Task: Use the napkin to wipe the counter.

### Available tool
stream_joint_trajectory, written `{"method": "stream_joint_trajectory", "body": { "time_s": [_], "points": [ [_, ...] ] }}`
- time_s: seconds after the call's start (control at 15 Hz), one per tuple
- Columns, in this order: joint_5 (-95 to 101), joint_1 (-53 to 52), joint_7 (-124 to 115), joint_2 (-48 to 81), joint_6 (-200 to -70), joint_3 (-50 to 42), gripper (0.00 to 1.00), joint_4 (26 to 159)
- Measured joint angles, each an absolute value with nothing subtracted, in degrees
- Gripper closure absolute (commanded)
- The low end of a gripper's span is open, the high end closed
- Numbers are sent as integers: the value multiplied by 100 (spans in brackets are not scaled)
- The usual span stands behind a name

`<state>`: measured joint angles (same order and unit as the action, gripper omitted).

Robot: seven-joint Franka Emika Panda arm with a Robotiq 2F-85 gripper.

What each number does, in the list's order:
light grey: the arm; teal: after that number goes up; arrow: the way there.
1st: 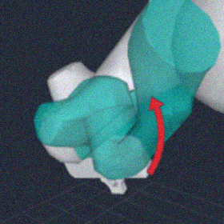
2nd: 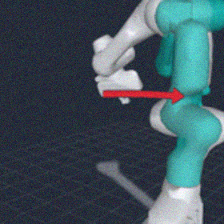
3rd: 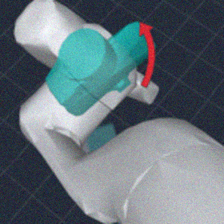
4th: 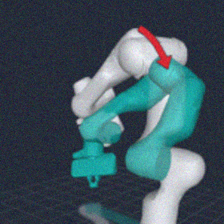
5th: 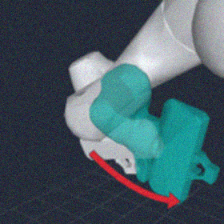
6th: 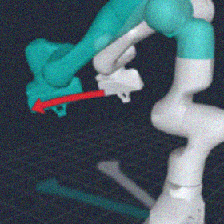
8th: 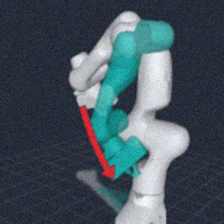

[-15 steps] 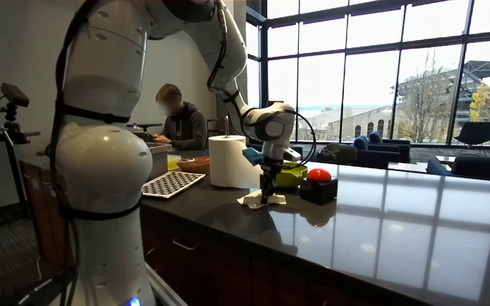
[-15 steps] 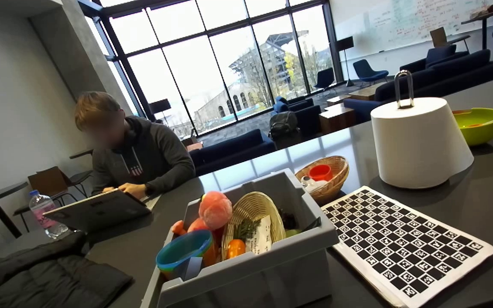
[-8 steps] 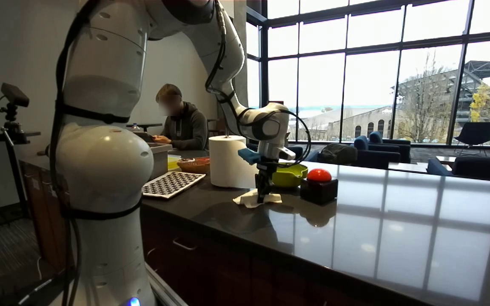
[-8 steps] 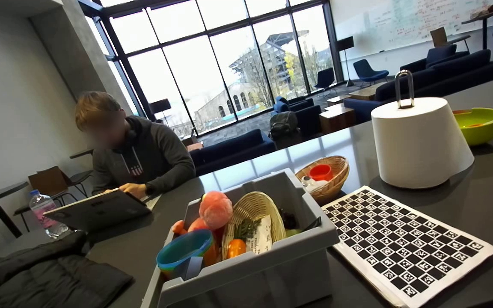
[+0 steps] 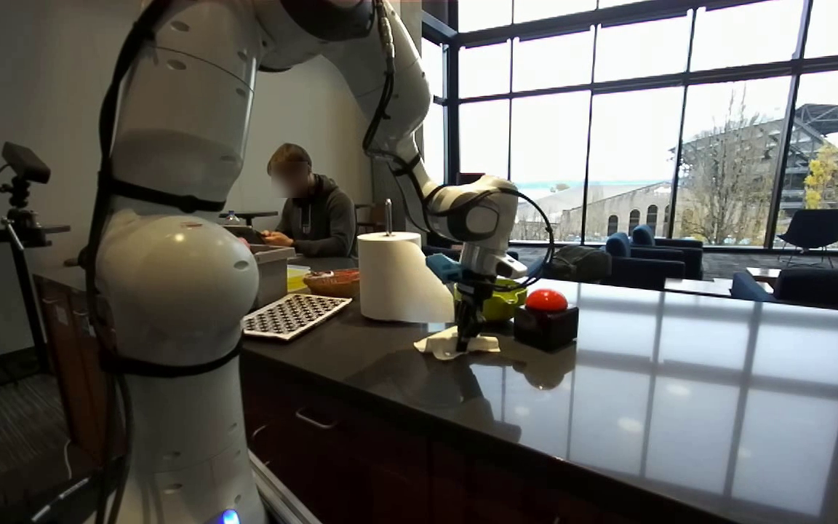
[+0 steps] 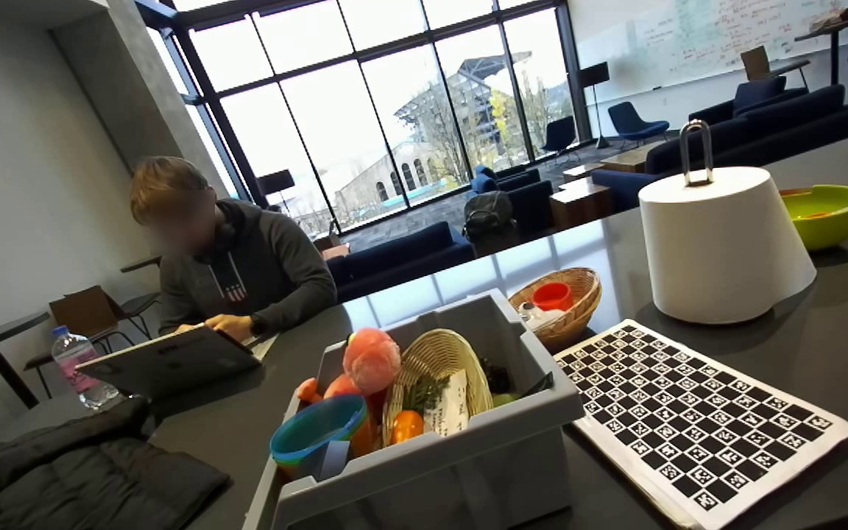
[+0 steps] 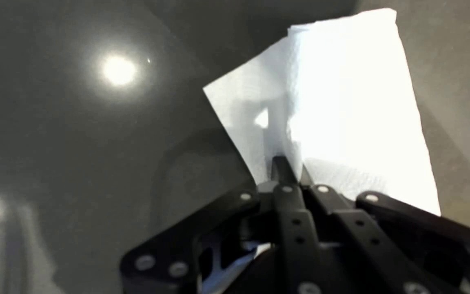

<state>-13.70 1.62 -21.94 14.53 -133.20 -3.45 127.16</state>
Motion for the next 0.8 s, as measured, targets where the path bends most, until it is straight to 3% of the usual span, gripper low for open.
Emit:
{"method": "stream_joint_trajectory", "body": {
  "time_s": [0.6,0.73,0.8],
  "points": [
    [-1856,757,-1726,1702,-12598,-553,100,12308],
    [-1856,766,-1698,1732,-12519,-563,73,12258],
    [-1856,766,-1670,1742,-12505,-564,93,12245]
  ]
}}
